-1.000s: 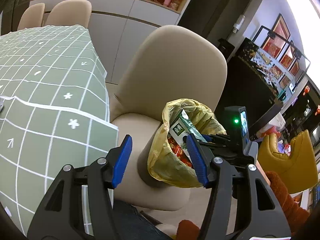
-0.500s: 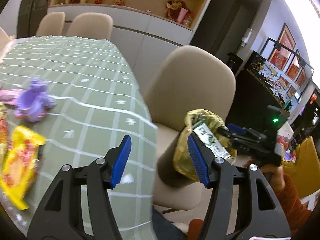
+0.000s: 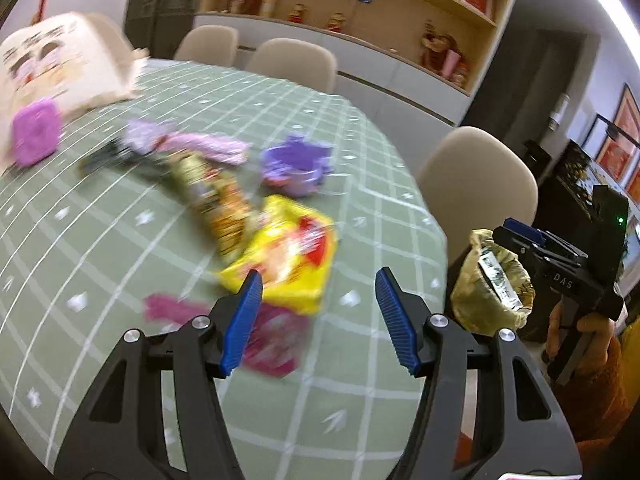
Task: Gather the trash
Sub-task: 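Move both open tools back over the table toward the pink lollipop wrapper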
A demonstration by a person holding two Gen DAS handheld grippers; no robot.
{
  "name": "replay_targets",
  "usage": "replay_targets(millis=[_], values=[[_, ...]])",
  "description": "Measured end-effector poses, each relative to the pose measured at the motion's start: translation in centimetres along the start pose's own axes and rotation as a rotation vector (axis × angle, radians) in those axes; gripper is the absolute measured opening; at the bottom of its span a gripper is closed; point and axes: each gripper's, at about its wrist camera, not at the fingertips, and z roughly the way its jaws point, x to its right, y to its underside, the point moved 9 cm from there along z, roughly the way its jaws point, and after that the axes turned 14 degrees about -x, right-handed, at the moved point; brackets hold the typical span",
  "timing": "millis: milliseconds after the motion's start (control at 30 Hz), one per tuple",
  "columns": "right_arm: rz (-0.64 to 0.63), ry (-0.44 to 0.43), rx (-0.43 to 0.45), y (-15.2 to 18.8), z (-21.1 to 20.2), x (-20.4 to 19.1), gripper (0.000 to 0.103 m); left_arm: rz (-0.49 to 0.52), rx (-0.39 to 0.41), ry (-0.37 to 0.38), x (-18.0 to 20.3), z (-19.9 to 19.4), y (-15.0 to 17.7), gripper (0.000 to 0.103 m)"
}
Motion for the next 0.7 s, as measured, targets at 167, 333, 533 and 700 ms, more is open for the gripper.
replay_targets(millis=[167,333,533,700], values=[[-0.066,-0.042,-0.001,-0.9,1.2,-4.5,0.056,-0.050,0.005,-0.029,-3.3,-2.0,2.2,0.056],[-0.128,-0.079,-0.009,-0.8,1.9,-8.2,0.056,-0.074,-0.026,-0.040,-5.3,-2.6,3.9,0.056],[-0.146,-0.104,-0.031,0.0,2.9,-9.8,0.056,-0.136,-0.098,0.045,-5.6,-1.5,5.0,0.056],[-0.147,-0.104,-0.040,0.6,3.3,-9.7,0.056,-0.163,-0.118,0.106,-4.3,-0.1,3.9,0.056]])
